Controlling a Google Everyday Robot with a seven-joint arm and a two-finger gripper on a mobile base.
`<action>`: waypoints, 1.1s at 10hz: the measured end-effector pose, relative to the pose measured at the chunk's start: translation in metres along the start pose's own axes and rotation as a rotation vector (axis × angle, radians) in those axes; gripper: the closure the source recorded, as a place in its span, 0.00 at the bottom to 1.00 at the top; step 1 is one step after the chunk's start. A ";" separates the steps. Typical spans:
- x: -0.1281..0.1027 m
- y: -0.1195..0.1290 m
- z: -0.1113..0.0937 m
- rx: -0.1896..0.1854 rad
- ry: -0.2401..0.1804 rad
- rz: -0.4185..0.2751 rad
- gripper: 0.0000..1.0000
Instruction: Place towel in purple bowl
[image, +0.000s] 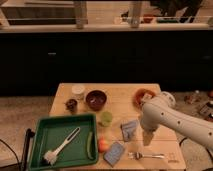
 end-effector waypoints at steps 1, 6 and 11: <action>0.000 0.001 0.004 -0.002 0.000 -0.001 0.20; -0.005 -0.001 0.032 -0.011 -0.011 -0.024 0.20; -0.004 -0.003 0.050 -0.016 -0.010 -0.041 0.20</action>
